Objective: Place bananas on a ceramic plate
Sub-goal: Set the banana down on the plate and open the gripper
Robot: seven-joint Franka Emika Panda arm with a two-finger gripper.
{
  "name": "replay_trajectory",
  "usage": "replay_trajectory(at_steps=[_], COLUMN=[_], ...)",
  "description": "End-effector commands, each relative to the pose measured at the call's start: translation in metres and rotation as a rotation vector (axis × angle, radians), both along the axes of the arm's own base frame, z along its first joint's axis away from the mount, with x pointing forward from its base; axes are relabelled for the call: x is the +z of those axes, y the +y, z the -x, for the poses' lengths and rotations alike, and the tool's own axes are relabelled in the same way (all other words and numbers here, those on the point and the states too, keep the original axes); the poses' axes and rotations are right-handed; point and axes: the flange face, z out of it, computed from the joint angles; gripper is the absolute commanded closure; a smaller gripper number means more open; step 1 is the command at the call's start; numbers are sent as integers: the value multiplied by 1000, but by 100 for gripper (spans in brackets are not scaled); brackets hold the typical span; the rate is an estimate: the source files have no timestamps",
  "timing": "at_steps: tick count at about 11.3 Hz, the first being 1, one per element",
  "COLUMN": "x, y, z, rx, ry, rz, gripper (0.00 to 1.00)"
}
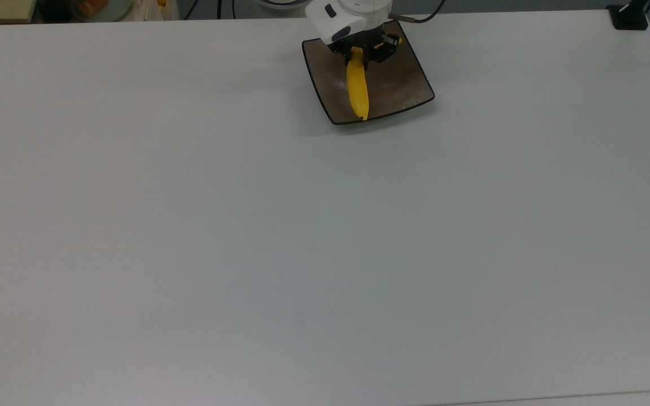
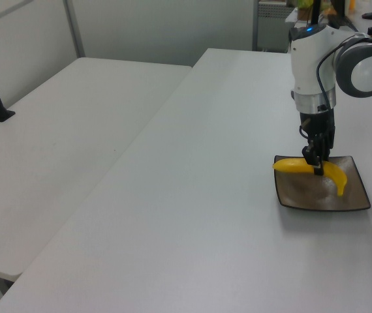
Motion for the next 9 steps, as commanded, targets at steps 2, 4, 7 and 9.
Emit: replay_trajectory(at_steps=[2,4,7,9], x=[-9,-10,-10,-8], y=[-1,-2,-2,-2], z=[1,1,2,1], rx=[-25,-17,-5,-7], ry=[5,2,1,2], rz=[-13,-3,8,10], gripper=[66,54,28,0])
